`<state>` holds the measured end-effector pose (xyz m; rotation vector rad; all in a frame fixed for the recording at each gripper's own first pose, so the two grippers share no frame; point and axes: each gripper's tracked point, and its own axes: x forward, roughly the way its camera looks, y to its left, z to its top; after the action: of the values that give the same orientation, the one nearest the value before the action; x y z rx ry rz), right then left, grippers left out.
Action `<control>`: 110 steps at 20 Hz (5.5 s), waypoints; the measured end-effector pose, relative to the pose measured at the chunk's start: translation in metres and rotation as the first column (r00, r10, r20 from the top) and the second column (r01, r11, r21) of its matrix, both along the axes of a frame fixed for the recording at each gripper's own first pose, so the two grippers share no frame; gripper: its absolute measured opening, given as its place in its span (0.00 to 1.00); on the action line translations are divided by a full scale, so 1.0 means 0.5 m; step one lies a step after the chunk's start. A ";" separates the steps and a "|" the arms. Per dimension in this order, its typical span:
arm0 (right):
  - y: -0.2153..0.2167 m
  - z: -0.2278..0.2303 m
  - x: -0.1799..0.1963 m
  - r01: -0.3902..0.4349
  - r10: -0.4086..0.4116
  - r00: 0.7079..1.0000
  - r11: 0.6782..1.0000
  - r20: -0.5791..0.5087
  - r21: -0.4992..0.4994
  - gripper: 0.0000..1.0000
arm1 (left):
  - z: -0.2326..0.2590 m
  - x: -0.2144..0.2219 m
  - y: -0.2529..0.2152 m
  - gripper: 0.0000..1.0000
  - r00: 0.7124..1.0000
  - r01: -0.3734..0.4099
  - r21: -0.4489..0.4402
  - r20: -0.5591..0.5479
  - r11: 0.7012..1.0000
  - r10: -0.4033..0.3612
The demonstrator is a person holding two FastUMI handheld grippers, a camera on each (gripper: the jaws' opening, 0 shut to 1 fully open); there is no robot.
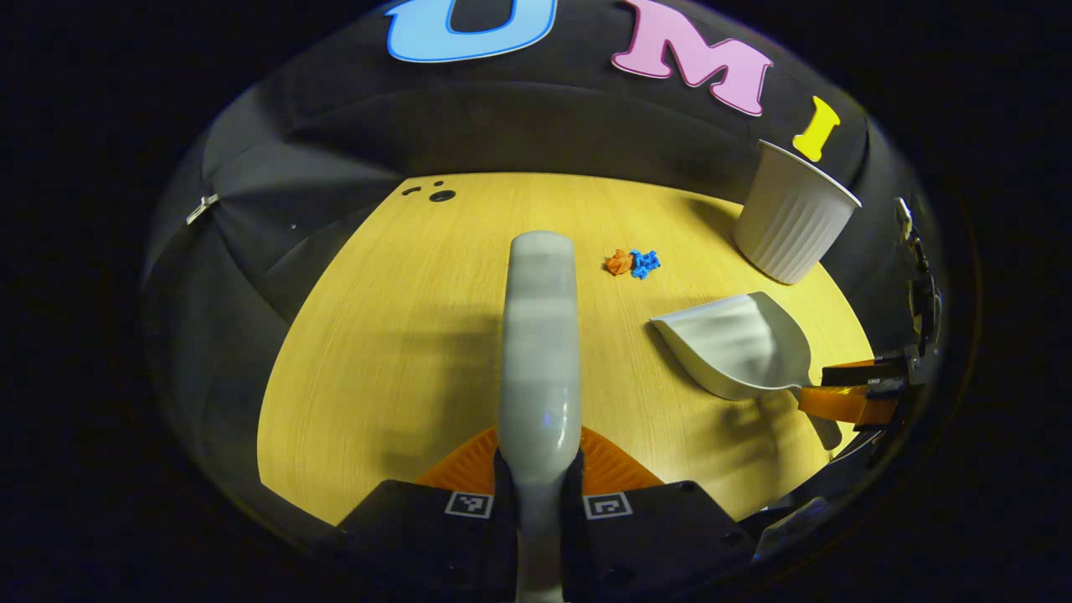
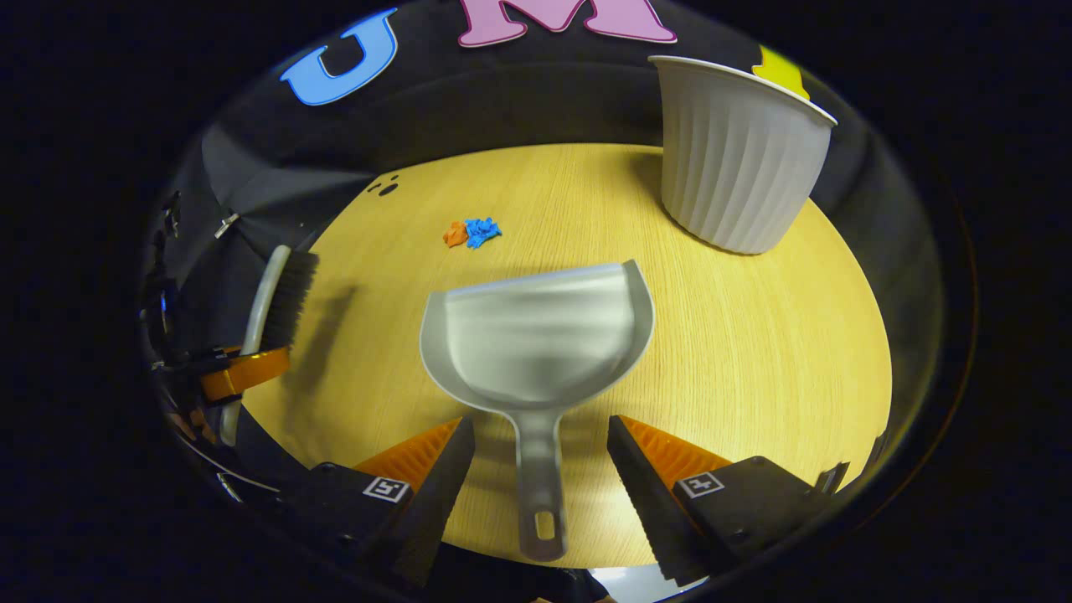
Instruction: Pick up the small broom and dustpan from the desktop, sweep the trash into the dustpan with the broom, and then empty the trash into the garbage bin.
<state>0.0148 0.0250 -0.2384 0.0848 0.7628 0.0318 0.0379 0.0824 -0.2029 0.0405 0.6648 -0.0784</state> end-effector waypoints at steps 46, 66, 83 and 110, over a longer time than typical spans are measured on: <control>-0.109 -0.051 0.065 -0.345 0.305 0.920 0.929 -0.247 -0.137 0.33 | -0.027 0.484 -0.166 0.24 0.876 0.480 0.417 -0.263 0.772 -0.403; -0.125 -0.068 0.063 -0.400 0.357 0.904 0.901 -0.236 -0.166 0.33 | -0.101 0.222 -0.416 0.24 0.483 0.847 0.017 -0.441 0.531 -0.756; -0.113 -0.042 0.058 -0.305 0.280 0.950 0.928 -0.138 -0.214 0.36 | -0.066 0.178 -0.134 0.26 0.873 0.466 0.064 -0.194 0.882 -0.447; -0.083 -0.027 0.191 0.205 -0.183 0.973 0.965 0.142 -0.163 0.33 | -0.087 0.134 0.142 0.26 0.954 0.254 -0.018 -0.160 0.967 -0.253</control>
<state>0.1105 -0.0163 -0.2520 -0.0115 0.6252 -0.2154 0.1051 0.1535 -0.2465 0.1230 0.8191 -0.3316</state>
